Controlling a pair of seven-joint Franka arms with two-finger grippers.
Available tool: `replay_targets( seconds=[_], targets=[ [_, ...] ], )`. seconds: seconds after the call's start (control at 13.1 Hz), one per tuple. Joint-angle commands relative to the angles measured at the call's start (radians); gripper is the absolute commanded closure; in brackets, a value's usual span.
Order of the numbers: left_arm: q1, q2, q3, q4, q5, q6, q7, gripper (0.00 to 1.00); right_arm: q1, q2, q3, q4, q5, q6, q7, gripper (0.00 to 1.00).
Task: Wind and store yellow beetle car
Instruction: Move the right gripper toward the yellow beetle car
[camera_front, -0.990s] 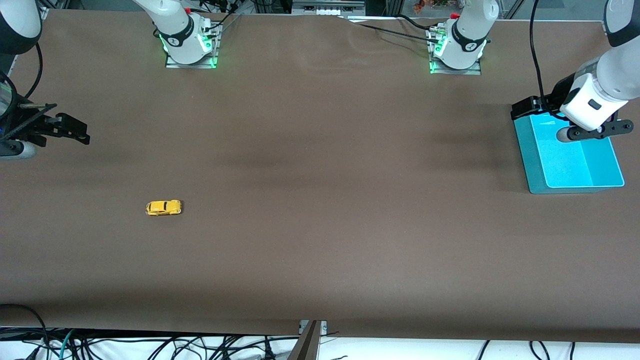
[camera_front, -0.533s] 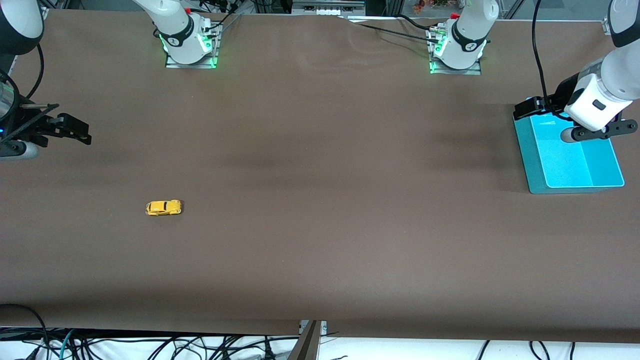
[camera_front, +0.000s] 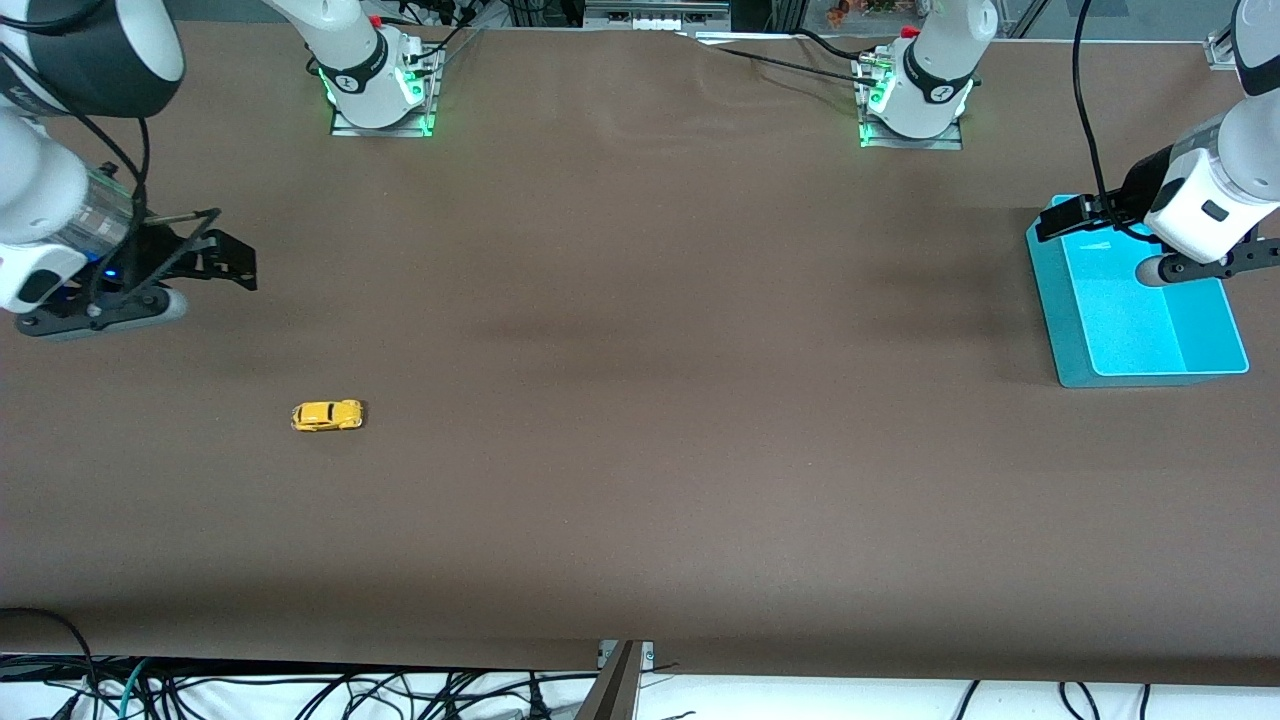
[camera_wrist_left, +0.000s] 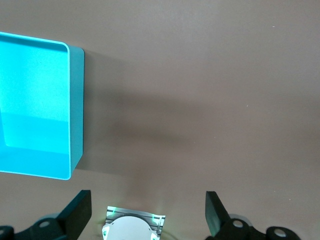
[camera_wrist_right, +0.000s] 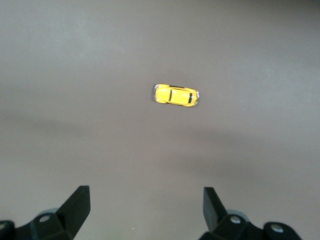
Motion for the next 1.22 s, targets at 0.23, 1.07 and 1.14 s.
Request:
replay_targets(
  seconds=[0.23, 1.07, 1.14],
  targets=[
    [0.034, 0.000, -0.001, 0.020, -0.027, -0.008, 0.062, 0.00, -0.006, 0.019, -0.007, 0.003, -0.024, -0.100, -0.207, 0.00],
    [0.041, -0.003, 0.001, 0.021, -0.025, -0.010, 0.069, 0.00, -0.102, 0.156, -0.006, -0.196, -0.021, 0.297, -1.044, 0.00],
    [0.046, -0.001, 0.002, 0.023, -0.025, -0.010, 0.071, 0.00, -0.102, 0.156, -0.004, -0.207, -0.021, 0.311, -1.078, 0.00]
  ],
)
